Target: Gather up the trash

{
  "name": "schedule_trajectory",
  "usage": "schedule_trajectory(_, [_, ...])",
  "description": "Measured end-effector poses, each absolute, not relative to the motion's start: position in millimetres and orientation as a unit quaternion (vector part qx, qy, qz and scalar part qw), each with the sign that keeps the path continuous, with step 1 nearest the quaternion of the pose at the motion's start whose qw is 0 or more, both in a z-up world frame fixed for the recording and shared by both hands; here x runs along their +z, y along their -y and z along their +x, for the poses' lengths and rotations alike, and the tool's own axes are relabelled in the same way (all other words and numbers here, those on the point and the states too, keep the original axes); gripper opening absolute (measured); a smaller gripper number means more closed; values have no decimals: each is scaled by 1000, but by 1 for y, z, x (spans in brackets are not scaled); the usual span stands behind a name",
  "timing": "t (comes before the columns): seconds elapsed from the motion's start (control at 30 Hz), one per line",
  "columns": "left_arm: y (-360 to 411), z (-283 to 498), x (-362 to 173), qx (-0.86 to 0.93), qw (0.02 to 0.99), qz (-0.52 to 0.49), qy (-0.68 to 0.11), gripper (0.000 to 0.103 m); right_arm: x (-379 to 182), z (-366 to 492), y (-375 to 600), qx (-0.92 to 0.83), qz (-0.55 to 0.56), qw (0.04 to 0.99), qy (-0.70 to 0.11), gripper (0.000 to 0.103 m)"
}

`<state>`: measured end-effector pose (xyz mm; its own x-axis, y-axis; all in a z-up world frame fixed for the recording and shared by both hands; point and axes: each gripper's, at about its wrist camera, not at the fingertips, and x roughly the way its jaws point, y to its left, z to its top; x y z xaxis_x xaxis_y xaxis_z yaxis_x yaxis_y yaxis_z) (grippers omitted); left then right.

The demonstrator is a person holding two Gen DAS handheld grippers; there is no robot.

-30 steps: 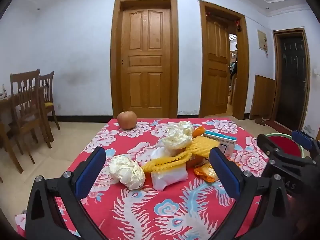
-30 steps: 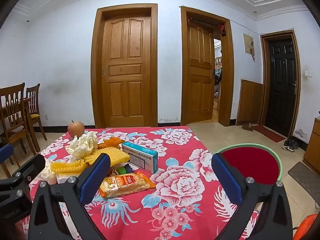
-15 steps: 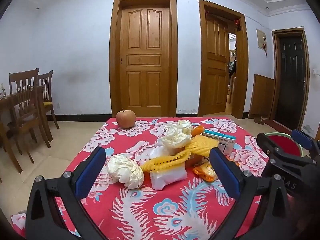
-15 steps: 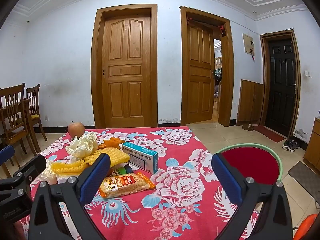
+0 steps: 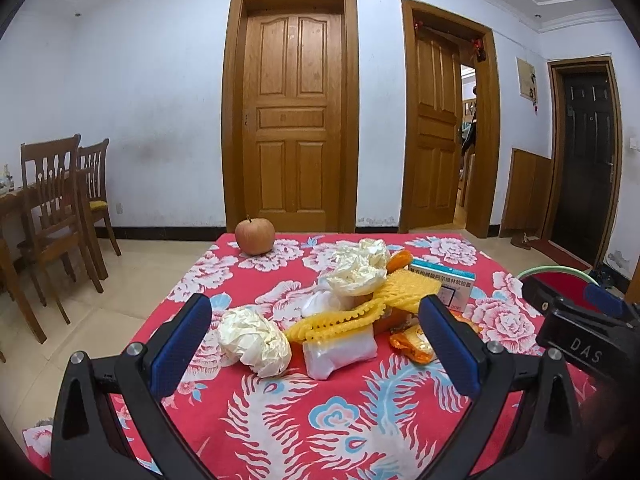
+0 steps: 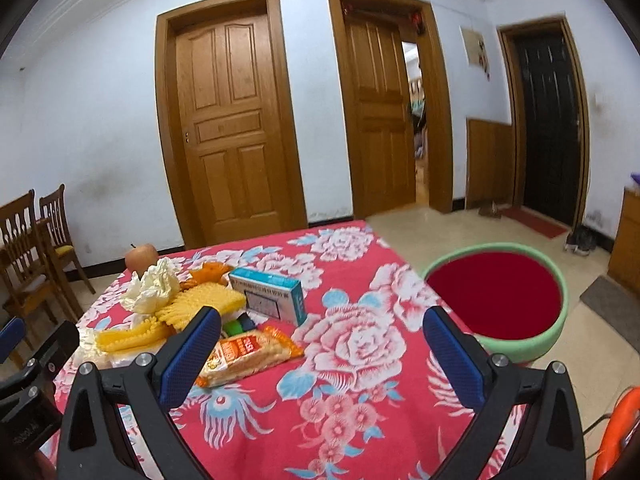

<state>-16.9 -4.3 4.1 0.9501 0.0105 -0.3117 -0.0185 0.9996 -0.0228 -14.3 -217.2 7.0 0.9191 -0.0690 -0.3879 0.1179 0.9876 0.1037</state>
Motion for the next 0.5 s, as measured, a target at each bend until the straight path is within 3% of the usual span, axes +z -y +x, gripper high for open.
schedule_trajectory(0.5, [3, -15, 5, 3, 985, -16, -173, 101, 7, -26, 193, -20, 1, 987, -160, 103])
